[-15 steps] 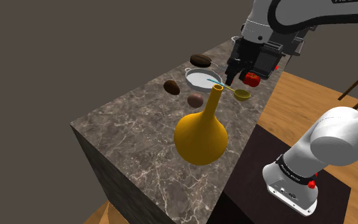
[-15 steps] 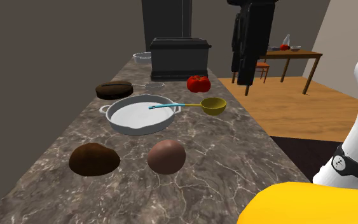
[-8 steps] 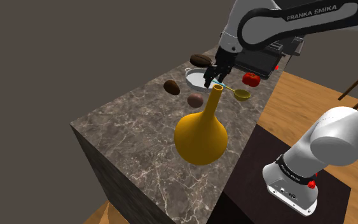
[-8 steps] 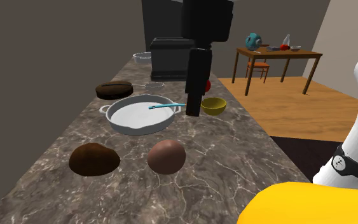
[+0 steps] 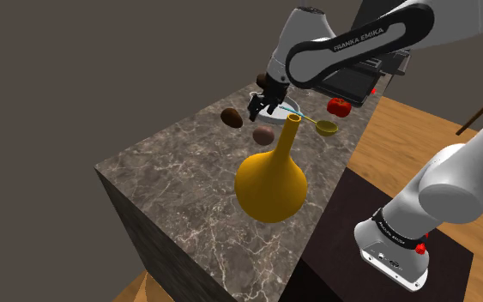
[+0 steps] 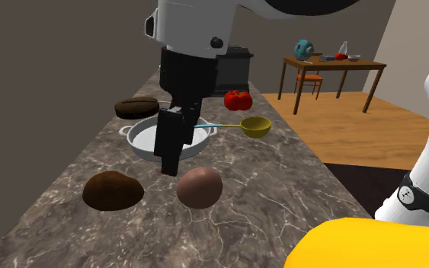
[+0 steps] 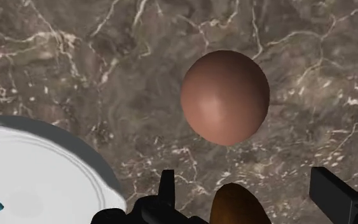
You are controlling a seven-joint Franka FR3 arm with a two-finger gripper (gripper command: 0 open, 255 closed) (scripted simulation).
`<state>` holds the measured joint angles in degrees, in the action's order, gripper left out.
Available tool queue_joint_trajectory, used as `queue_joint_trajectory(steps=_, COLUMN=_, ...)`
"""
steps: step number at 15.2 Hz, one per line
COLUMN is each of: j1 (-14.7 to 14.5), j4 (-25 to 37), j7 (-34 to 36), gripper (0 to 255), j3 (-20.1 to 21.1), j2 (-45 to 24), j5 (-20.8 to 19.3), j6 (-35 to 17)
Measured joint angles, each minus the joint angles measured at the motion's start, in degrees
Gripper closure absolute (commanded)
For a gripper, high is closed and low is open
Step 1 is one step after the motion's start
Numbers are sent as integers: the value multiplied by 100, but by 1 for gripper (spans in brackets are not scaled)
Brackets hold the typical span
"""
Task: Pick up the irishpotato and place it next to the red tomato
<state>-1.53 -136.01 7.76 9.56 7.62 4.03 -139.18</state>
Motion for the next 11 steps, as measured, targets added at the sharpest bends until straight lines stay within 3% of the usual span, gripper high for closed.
queue_joint_trajectory(steps=7, j1=-35, j4=996, j7=284, gripper=0, j3=54, j2=-1423, j5=-492, j6=-909)
queue_joint_trajectory(steps=11, j1=-75, j4=1122, j7=385, gripper=0, j3=31, j2=-1793, j5=-634, j6=-1205)
